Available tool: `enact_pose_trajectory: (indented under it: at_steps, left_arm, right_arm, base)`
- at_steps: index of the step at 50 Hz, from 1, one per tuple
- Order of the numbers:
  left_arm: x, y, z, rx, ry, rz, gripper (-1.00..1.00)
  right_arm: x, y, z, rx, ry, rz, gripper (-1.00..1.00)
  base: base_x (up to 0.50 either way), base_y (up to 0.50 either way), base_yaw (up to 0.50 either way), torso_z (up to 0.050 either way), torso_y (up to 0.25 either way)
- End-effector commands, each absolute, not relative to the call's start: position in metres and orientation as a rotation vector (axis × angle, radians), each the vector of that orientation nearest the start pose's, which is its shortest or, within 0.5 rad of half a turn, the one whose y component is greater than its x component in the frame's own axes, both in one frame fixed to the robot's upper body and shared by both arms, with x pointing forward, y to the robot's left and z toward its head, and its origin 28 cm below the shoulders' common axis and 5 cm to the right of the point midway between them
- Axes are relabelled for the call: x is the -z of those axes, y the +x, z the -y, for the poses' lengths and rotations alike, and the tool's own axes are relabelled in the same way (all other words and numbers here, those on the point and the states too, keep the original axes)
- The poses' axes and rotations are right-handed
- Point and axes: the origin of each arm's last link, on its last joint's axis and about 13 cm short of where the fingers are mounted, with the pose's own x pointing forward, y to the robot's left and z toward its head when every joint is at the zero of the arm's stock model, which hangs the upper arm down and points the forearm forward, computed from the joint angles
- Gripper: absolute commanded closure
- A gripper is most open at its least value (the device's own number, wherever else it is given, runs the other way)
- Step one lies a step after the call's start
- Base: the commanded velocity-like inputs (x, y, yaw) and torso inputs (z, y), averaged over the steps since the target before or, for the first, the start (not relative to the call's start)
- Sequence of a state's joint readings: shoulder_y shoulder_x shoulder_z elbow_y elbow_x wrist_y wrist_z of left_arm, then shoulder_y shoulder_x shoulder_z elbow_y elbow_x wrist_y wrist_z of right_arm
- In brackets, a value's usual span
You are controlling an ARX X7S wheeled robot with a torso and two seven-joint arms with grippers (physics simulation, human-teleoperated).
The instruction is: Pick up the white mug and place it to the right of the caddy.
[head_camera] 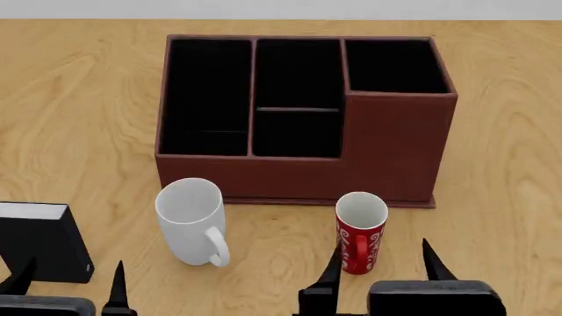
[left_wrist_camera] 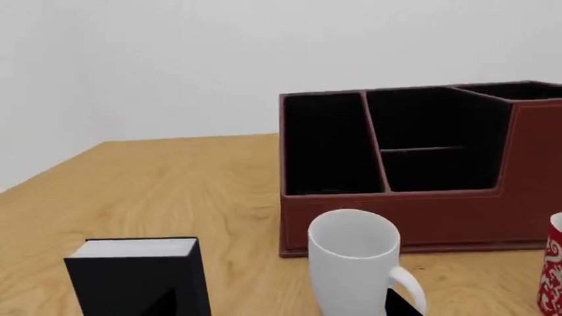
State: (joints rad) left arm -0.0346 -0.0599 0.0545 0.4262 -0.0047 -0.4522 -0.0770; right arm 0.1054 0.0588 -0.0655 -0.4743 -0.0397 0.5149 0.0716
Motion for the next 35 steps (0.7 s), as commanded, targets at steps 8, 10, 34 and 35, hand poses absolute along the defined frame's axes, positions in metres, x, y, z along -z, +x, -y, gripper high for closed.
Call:
enact_pose_trajectory:
  at_steps: [8,10,34,35]
  left_arm:
    - [-0.145,0.190,-0.210,-0.019,0.123,0.033,-1.00]
    - [-0.148,0.189,-0.211,-0.022,0.126,0.044,-1.00]
    - [-0.146,0.192,-0.210,-0.015,0.087,0.061,-1.00]
    - [-0.145,0.192,-0.210,-0.018,0.081,0.062,-1.00]
  right_arm:
    - [-0.170,0.208,0.096,0.065,-0.159,0.170,-1.00]
    - [-0.173,0.207,0.095,0.063,-0.160,0.185,-1.00]
    - [-0.166,0.209,0.093,0.048,-0.122,0.173,-1.00]
    - [-0.165,0.209,0.093,0.056,-0.132,0.165,-1.00]
  base:
    - [0.00,0.00,0.00,0.000,0.000]
    - [0.00,0.00,0.00,0.000,0.000]
    - [0.00,-0.21,0.00,0.000,0.000]
    - [0.21,0.00,0.00,0.000,0.000]
